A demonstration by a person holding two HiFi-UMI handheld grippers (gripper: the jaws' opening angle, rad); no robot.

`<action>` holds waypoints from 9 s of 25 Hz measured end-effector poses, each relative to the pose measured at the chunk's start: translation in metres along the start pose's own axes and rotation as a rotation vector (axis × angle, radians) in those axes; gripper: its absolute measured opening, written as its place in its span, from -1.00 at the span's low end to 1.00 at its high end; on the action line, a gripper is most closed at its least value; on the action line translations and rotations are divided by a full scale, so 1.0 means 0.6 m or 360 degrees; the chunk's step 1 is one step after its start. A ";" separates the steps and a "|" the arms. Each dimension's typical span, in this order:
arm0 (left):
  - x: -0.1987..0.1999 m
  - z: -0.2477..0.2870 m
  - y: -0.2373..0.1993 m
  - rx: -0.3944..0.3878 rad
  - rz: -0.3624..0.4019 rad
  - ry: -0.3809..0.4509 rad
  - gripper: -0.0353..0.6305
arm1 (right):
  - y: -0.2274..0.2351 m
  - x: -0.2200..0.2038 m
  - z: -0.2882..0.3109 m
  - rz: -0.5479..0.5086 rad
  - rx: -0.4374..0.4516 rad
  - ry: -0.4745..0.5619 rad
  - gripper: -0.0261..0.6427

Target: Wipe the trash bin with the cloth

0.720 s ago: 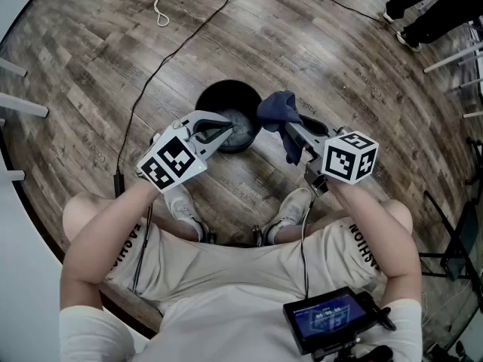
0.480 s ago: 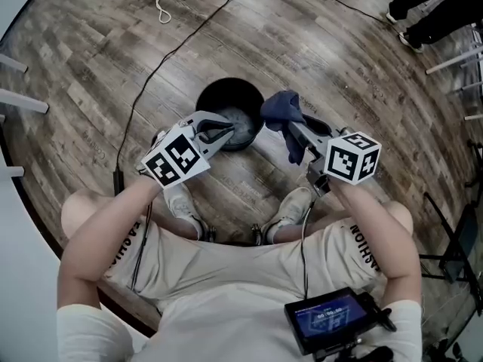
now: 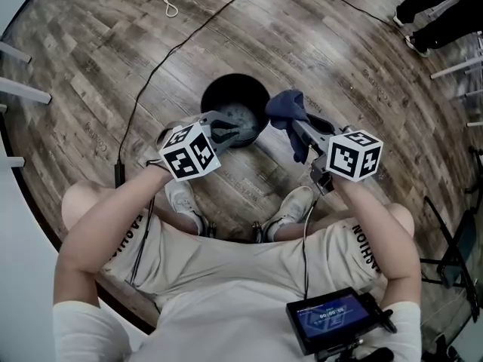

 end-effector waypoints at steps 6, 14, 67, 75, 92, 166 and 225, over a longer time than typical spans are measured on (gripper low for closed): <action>-0.053 0.069 0.042 -0.0143 0.0229 -0.0309 -0.58 | 0.000 -0.031 0.020 -0.0246 -0.0094 -0.0164 -0.72; -0.111 0.137 0.071 -0.0219 0.0597 -0.0606 -0.56 | 0.038 -0.084 0.058 -0.0462 -0.0241 -0.0484 -0.72; -0.149 0.182 0.069 -0.0527 0.0875 -0.0718 -0.70 | 0.273 -0.287 0.218 -0.0432 -0.0386 -0.0844 -0.73; -0.182 0.177 0.050 -0.0439 0.0850 -0.0820 -0.61 | 0.130 -0.189 0.119 -0.0345 -0.0205 -0.0624 -0.73; -0.160 0.189 0.066 -0.0546 0.0891 -0.0788 -0.80 | 0.187 -0.237 0.243 -0.0350 -0.0258 -0.0579 -0.73; -0.140 0.219 0.073 -0.0470 0.0749 -0.0783 -0.76 | 0.356 -0.360 0.371 0.0097 -0.0552 -0.0682 -0.73; -0.159 0.168 0.056 -0.0387 0.0821 -0.0770 -0.48 | 0.207 -0.270 0.191 0.0151 -0.0398 -0.0670 -0.73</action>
Point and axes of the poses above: the fingertips, and each gripper's own axes: z forward along the fingers, y to its right, x out of its top, the point moved 7 cm from there along -z, backward along the fingers, and after that the axes turned 11 degrees about z, right-handed, at the moved point
